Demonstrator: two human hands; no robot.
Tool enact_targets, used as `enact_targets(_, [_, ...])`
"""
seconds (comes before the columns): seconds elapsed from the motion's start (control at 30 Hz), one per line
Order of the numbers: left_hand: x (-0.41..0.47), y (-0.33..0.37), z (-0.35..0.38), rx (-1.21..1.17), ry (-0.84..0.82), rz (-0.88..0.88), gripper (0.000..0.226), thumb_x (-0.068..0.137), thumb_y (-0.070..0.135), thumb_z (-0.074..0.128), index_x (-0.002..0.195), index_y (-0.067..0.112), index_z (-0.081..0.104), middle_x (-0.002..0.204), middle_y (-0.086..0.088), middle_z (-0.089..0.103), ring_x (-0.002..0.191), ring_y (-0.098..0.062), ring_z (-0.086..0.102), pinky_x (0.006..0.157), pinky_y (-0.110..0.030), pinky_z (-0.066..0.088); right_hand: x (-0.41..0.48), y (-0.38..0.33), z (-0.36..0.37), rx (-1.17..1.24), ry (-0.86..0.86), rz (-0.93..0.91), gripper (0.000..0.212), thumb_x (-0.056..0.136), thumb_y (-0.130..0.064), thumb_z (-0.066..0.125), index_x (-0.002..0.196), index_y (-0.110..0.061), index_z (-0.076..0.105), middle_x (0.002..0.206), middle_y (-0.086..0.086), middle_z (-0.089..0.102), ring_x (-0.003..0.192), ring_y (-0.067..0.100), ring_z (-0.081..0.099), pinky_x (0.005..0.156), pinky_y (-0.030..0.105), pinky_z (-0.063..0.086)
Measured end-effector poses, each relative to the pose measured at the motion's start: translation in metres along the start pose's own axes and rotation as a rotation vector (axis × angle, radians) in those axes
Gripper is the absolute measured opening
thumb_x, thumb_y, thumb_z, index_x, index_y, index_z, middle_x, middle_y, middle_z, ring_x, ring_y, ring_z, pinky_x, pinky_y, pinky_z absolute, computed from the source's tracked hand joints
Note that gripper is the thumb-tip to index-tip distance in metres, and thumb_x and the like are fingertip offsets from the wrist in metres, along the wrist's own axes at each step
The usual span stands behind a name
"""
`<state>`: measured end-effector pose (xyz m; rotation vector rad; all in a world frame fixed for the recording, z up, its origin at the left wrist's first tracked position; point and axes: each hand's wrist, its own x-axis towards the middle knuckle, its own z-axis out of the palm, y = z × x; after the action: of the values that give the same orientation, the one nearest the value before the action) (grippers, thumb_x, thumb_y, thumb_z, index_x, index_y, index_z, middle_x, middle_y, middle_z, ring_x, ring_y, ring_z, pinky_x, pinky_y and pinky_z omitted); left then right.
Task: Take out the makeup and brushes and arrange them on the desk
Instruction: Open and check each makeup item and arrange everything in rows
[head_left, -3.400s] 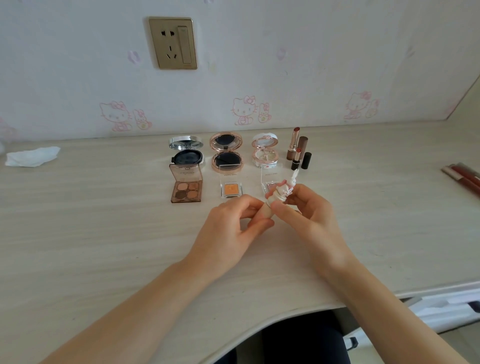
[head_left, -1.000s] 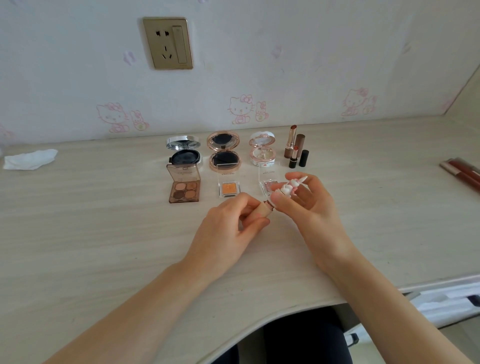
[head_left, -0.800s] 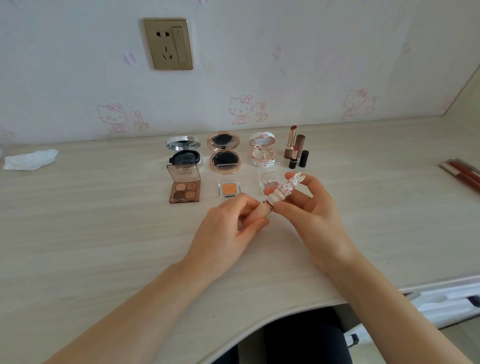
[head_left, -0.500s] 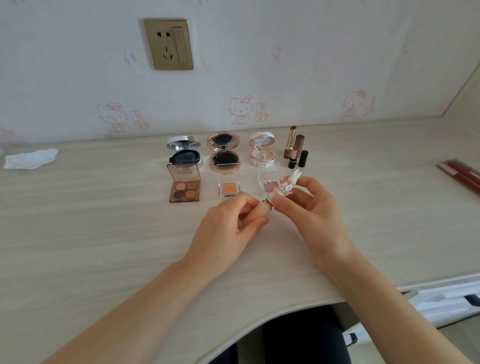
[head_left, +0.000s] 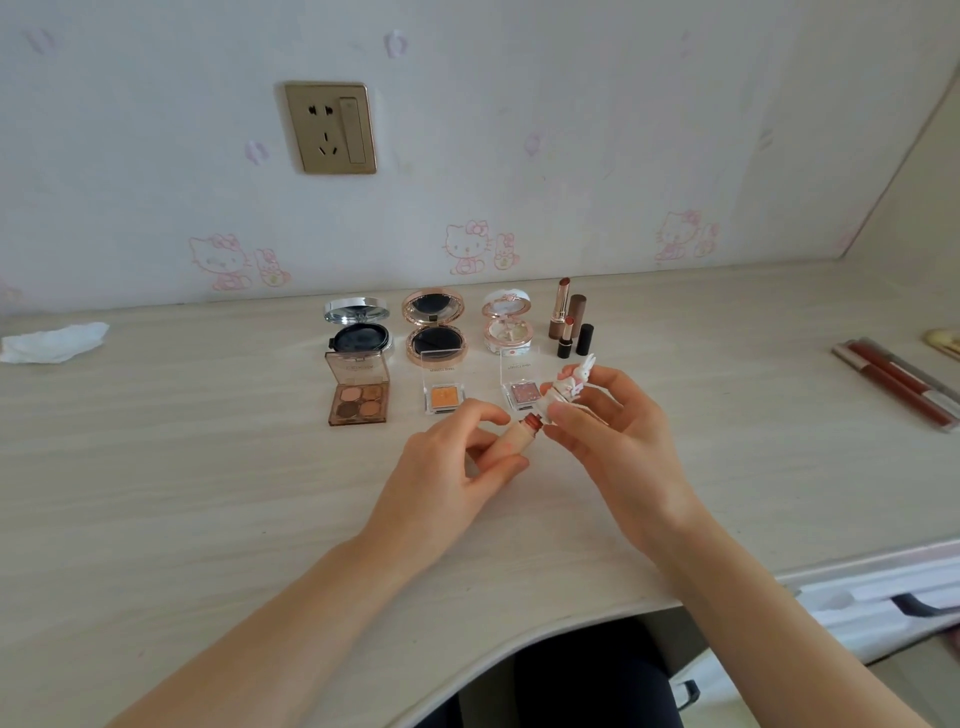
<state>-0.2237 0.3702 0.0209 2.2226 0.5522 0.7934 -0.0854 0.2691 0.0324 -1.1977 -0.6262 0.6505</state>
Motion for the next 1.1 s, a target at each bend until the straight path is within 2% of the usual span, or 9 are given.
enact_targets(0.17, [-0.001, 0.010, 0.005, -0.043, 0.001, 0.007, 0.024, 0.079, 0.028, 0.076, 0.096, 0.020, 0.061, 0.085, 0.013, 0.073, 0.080, 0.005, 0.064, 0.069, -0.006, 0.040, 0.000, -0.010, -0.008, 0.002, 0.029, 0.020, 0.029, 0.083, -0.002, 0.068, 0.110, -0.010, 0.063, 0.098, 0.006, 0.068, 0.089, 0.019, 0.067, 0.079, 0.032, 0.054])
enact_targets(0.33, [-0.002, 0.011, 0.009, -0.052, -0.033, 0.005, 0.023, 0.079, 0.027, 0.076, 0.089, 0.016, 0.059, 0.085, 0.012, 0.071, 0.082, 0.003, 0.066, 0.074, -0.017, 0.049, -0.001, -0.018, -0.016, -0.012, 0.026, 0.037, 0.028, 0.082, -0.007, 0.070, 0.109, -0.011, 0.063, 0.102, 0.011, 0.067, 0.087, 0.017, 0.067, 0.074, 0.027, 0.053])
enact_targets(0.5, [-0.001, 0.020, 0.011, -0.002, -0.088, 0.035, 0.035, 0.082, 0.037, 0.070, 0.107, 0.026, 0.049, 0.083, 0.011, 0.072, 0.082, 0.000, 0.064, 0.075, -0.009, 0.043, 0.002, -0.023, -0.021, -0.024, 0.054, 0.059, 0.029, 0.082, -0.007, 0.070, 0.110, -0.011, 0.063, 0.096, 0.008, 0.068, 0.087, 0.016, 0.067, 0.074, 0.028, 0.054])
enact_targets(0.63, [0.005, 0.027, 0.019, 0.121, -0.146, 0.134, 0.038, 0.087, 0.037, 0.064, 0.117, 0.036, 0.041, 0.081, 0.011, 0.059, 0.093, 0.003, 0.055, 0.082, -0.009, 0.039, 0.014, -0.030, -0.028, -0.011, 0.053, 0.145, 0.027, 0.084, -0.007, 0.068, 0.110, -0.009, 0.063, 0.091, 0.006, 0.070, 0.083, 0.015, 0.068, 0.074, 0.029, 0.053])
enact_targets(0.8, [0.019, 0.030, 0.034, 0.284, -0.214, 0.295, 0.032, 0.095, 0.040, 0.051, 0.124, 0.029, 0.047, 0.087, 0.011, 0.052, 0.102, -0.012, 0.043, 0.087, -0.029, 0.041, 0.035, -0.041, -0.042, -0.095, 0.012, 0.229, 0.028, 0.083, -0.007, 0.069, 0.111, -0.007, 0.063, 0.093, 0.008, 0.070, 0.085, 0.018, 0.067, 0.073, 0.029, 0.050])
enact_targets(0.93, [0.029, 0.027, 0.047, 0.370, -0.254, 0.353, 0.032, 0.093, 0.045, 0.050, 0.121, 0.029, 0.051, 0.085, 0.014, 0.047, 0.099, -0.014, 0.042, 0.087, -0.034, 0.043, 0.049, -0.045, -0.052, -0.198, -0.041, 0.307, 0.022, 0.083, -0.002, 0.067, 0.105, -0.006, 0.065, 0.084, 0.009, 0.070, 0.079, 0.019, 0.065, 0.068, 0.027, 0.050])
enact_targets(1.03, [0.033, 0.023, 0.057, 0.437, -0.278, 0.374, 0.040, 0.090, 0.048, 0.055, 0.124, 0.027, 0.051, 0.094, 0.011, 0.056, 0.101, -0.014, 0.041, 0.089, -0.032, 0.042, 0.059, -0.044, -0.055, -0.313, -0.085, 0.346, 0.022, 0.083, -0.001, 0.066, 0.105, -0.002, 0.067, 0.084, 0.010, 0.069, 0.073, 0.016, 0.064, 0.063, 0.024, 0.048])
enact_targets(1.1, [0.035, 0.021, 0.062, 0.473, -0.253, 0.392, 0.041, 0.089, 0.042, 0.059, 0.125, 0.024, 0.052, 0.098, 0.008, 0.061, 0.101, -0.014, 0.043, 0.088, -0.028, 0.042, 0.066, -0.043, -0.054, -0.395, -0.102, 0.357, 0.021, 0.083, -0.001, 0.066, 0.104, -0.001, 0.068, 0.085, 0.012, 0.070, 0.073, 0.016, 0.065, 0.061, 0.023, 0.048])
